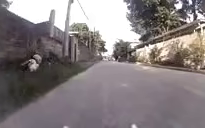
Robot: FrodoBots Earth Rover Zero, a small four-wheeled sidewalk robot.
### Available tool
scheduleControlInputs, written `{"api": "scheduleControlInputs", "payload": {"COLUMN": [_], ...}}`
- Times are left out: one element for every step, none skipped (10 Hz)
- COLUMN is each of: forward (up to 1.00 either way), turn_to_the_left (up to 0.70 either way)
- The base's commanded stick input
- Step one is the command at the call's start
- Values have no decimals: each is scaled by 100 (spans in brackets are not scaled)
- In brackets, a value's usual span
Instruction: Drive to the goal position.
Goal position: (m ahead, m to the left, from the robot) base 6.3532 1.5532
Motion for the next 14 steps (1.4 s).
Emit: {"api": "scheduleControlInputs", "payload": {"forward": [100,100,100,100,100,100,100,100,100,100,100,100,100,100], "turn_to_the_left": [0,0,0,0,0,0,0,0,0,0,0,-12,-32,-29]}}
